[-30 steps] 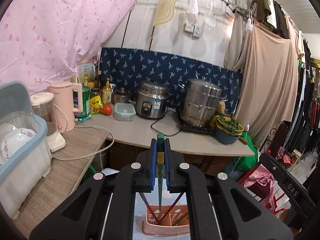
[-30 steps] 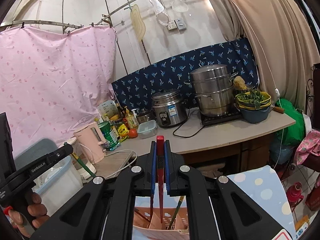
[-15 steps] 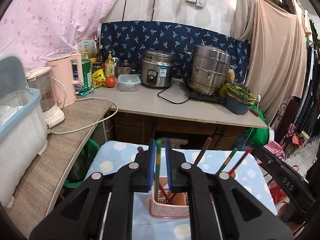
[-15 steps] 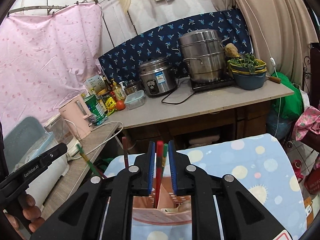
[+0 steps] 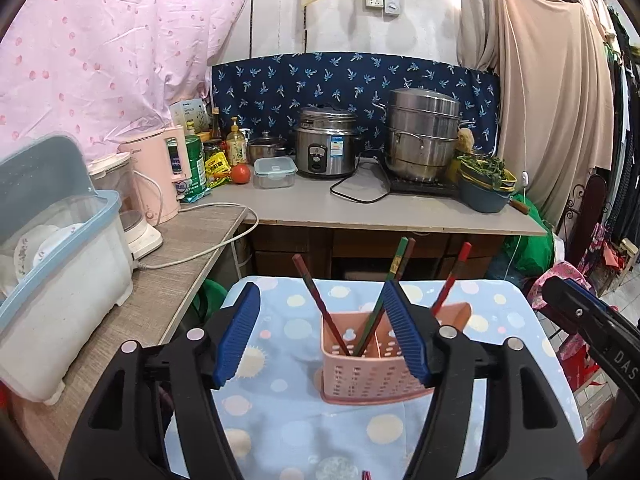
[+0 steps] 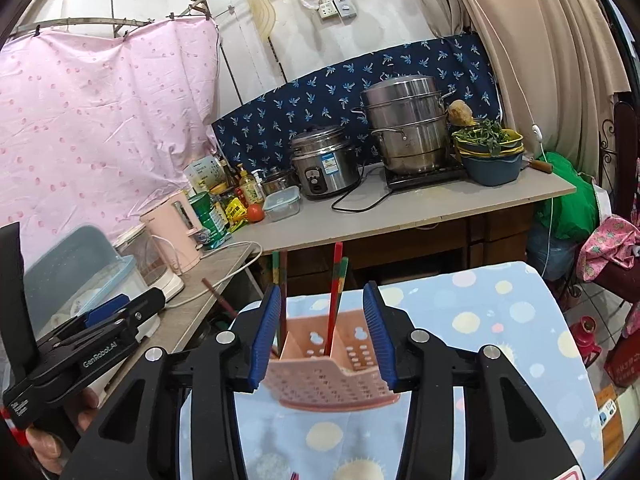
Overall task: Organize utensils
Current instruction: 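Open both tools to drop the chopsticks into the pink holder, then move both open tools back toward the remaining utensils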
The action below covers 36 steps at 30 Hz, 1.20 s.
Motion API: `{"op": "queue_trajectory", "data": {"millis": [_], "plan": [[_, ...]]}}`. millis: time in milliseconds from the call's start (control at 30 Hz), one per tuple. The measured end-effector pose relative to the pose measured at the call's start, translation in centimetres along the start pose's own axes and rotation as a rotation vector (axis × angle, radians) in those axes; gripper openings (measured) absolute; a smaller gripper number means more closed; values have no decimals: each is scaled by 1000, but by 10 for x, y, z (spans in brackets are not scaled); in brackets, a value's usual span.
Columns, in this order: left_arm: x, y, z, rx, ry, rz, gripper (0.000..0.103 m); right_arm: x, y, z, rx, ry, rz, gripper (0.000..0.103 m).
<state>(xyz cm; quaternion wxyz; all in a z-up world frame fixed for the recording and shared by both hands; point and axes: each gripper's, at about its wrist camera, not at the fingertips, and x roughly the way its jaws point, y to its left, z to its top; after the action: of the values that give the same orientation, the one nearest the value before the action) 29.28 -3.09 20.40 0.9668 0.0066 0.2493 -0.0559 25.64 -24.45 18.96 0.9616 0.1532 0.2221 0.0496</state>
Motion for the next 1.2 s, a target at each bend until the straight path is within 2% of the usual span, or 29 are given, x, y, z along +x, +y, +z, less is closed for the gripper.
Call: {"op": "queue_trajectory", "data": {"millis": [233,533,900,1200], "plan": [[-39,-7,-27,48,4,44,66,-44,5,-37,-24,31,-8,43],[-74,-4,-95,87,76,77,66,-91,19,-118,-124,126,-57,43],[-88,5,-167,74,203,77,66,-116,26,-197,-184,228,-98,43],[-86,16,-222,47,317,75,66,-122,17,-255,-155,339,-108,43]]}}
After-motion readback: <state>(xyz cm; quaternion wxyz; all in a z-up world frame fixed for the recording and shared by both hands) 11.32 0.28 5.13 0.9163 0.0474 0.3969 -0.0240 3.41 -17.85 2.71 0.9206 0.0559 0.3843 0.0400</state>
